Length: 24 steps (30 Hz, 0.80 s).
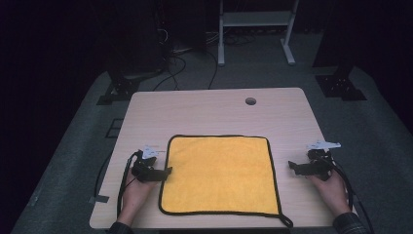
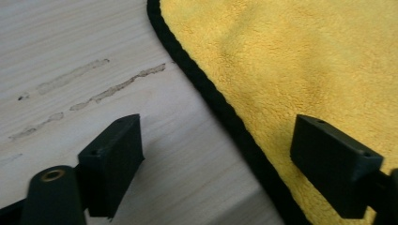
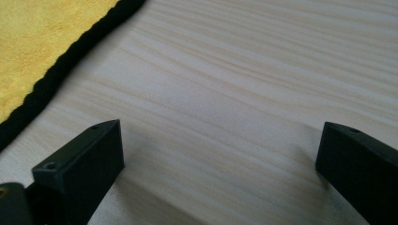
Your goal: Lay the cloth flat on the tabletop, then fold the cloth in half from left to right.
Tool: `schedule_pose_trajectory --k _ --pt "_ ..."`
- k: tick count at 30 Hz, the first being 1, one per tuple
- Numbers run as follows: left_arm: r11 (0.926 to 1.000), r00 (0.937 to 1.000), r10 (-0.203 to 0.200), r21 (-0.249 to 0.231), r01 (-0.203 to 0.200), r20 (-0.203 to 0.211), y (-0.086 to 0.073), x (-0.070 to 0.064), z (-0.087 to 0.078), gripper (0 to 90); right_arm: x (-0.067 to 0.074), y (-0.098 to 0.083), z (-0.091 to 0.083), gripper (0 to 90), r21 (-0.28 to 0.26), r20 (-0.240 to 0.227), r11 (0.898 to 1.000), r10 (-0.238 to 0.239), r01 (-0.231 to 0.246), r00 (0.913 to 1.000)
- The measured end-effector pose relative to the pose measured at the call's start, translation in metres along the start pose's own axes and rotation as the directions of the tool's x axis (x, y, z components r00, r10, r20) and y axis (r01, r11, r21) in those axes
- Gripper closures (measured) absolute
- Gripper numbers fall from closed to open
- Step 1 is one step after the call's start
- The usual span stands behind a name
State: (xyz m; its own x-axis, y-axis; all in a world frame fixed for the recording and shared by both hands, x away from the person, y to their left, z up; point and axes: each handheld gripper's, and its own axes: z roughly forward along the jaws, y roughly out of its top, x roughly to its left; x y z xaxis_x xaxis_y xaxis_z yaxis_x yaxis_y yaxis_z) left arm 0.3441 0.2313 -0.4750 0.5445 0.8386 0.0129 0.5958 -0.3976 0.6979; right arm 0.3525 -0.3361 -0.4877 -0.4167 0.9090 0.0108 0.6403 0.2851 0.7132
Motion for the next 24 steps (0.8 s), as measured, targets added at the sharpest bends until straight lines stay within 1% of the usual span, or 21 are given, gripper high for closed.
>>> schedule_pose_trajectory --k 3,4,5,7,10,13,15,17,20,22,24 --pt "0.9999 1.0 -0.003 -0.016 0.003 0.006 -0.0015 -0.001 -0.0009 22.9 0.0004 0.0001 0.0001 0.4 0.0 -0.003 1.0 -0.002 0.002 1.0" --pt "0.9998 0.9999 0.006 -0.019 -0.006 0.013 -0.0014 -0.0019 -0.0017 25.0 0.0004 0.0001 0.0001 0.4 0.0 -0.003 1.0 -0.002 0.002 1.0" --pt "0.9997 0.9998 0.01 -0.024 -0.01 0.018 -0.0015 -0.0033 -0.0022 30.8 0.0006 0.0002 0.0002 0.4 0.0 -0.004 1.0 -0.003 0.003 1.0" --pt "0.9994 0.9996 0.016 -0.031 -0.015 0.025 -0.0016 -0.0052 -0.0028 37.6 0.0007 0.0003 0.0003 0.4 0.0 -0.006 1.0 -0.006 0.006 1.0" --pt "0.9992 0.9991 0.019 -0.037 -0.018 0.037 -0.0019 -0.0069 -0.0034 44.1 0.0009 0.0004 0.0004 0.4 0.001 -0.008 1.0 -0.008 0.008 0.9999" --pt "0.9987 0.998 0.022 -0.047 -0.019 0.06 -0.0017 -0.0079 -0.0033 55.9 0.0011 0.0007 0.0007 0.4 0.001 -0.01 1.0 -0.012 0.012 0.9999" --pt "0.9984 0.9976 0.015 -0.055 -0.011 0.068 -0.0018 -0.0076 -0.0029 62.9 0.0011 0.0007 0.0008 0.4 0.0 -0.011 1.0 -0.013 0.013 0.9999" --pt "0.9985 0.9972 0.009 -0.055 -0.005 0.074 -0.0019 -0.006 -0.003 67.9 0.0011 0.0007 0.0008 0.4 0.0 -0.011 1.0 -0.013 0.013 0.9999" --pt "0.998 0.9954 -0.02 -0.059 0.025 0.093 -0.0033 -0.0023 -0.0037 75.6 0.0012 0.0007 0.0008 0.4 0.0 -0.011 1.0 -0.012 0.012 0.9999" --pt "0.9976 0.9935 -0.032 -0.058 0.039 0.109 -0.0044 -0.0007 -0.0043 81.3 0.0012 0.0007 0.0007 0.4 0.001 -0.011 1.0 -0.012 0.012 0.9999" --pt "0.997 0.9921 -0.041 -0.061 0.049 0.118 -0.0049 -0.0002 -0.0041 83.8 0.0012 0.0007 0.0008 0.4 0.0 -0.011 1.0 -0.013 0.013 0.9999"
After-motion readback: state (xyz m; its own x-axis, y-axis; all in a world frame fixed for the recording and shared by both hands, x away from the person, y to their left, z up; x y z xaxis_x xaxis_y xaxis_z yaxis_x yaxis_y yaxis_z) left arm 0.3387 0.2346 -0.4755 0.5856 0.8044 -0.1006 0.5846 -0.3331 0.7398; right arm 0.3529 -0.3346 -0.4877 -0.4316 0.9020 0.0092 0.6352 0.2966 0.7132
